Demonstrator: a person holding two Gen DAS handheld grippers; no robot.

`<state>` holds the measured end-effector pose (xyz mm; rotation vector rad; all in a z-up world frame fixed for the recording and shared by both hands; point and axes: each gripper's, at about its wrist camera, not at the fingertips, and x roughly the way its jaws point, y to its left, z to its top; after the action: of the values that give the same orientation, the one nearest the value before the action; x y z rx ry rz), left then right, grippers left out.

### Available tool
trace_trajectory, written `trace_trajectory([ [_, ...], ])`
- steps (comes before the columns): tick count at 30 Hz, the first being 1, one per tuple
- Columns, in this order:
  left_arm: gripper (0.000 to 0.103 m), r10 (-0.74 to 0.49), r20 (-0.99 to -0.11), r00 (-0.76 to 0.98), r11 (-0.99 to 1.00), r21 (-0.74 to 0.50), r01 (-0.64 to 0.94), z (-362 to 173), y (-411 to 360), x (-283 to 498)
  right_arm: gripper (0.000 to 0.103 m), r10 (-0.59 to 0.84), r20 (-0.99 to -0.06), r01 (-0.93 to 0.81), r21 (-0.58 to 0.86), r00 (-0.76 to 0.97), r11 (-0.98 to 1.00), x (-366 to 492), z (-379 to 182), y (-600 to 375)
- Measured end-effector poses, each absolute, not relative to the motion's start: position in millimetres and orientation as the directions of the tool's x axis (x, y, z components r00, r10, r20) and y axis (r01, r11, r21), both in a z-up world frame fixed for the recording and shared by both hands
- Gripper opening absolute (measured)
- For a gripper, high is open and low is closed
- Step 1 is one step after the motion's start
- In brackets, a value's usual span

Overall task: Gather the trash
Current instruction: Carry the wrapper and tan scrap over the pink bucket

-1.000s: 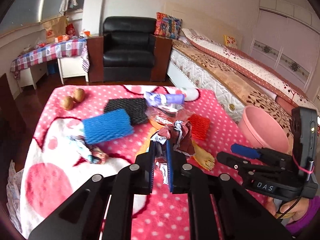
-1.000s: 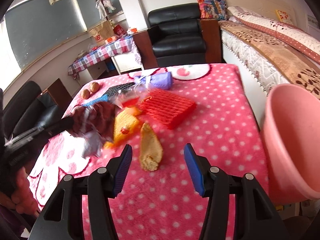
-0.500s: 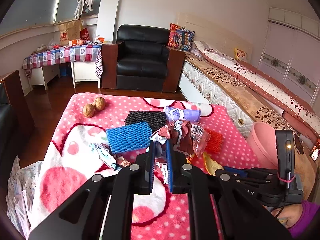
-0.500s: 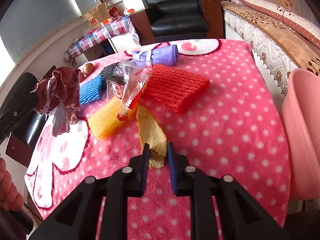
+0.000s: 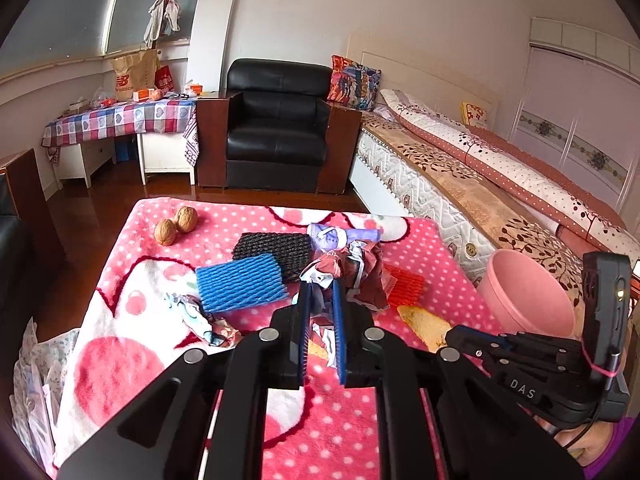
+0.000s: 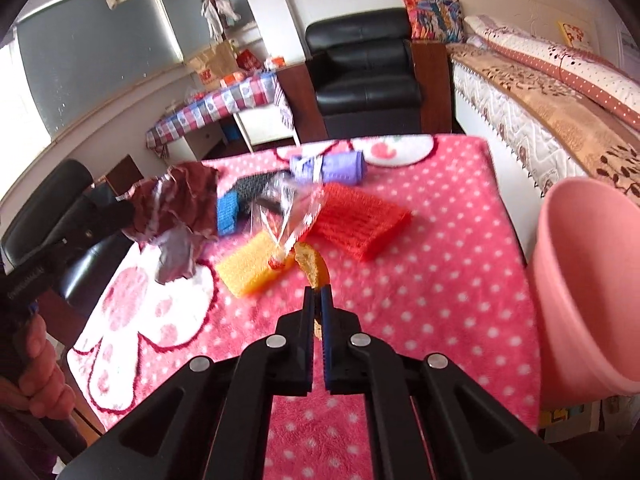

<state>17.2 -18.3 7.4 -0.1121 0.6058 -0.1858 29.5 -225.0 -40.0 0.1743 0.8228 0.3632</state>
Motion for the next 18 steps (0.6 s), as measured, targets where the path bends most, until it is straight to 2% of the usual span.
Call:
trace_trajectory([
  [7, 0.010, -0.220, -0.545, 0.809, 0.975, -0.155, 0.161, 15, -44, 21, 0.003, 0.365, -0.623, -0.233, 0.285, 0.692, 0.930, 22, -14, -246],
  [18, 0.010, -0.286, -0.549, 0.785, 0.958, -0.182, 0.222, 19, -103, 45, 0.003, 0.274, -0.585, -0.121, 0.287, 0.763, 0.950, 25, 4, -300],
])
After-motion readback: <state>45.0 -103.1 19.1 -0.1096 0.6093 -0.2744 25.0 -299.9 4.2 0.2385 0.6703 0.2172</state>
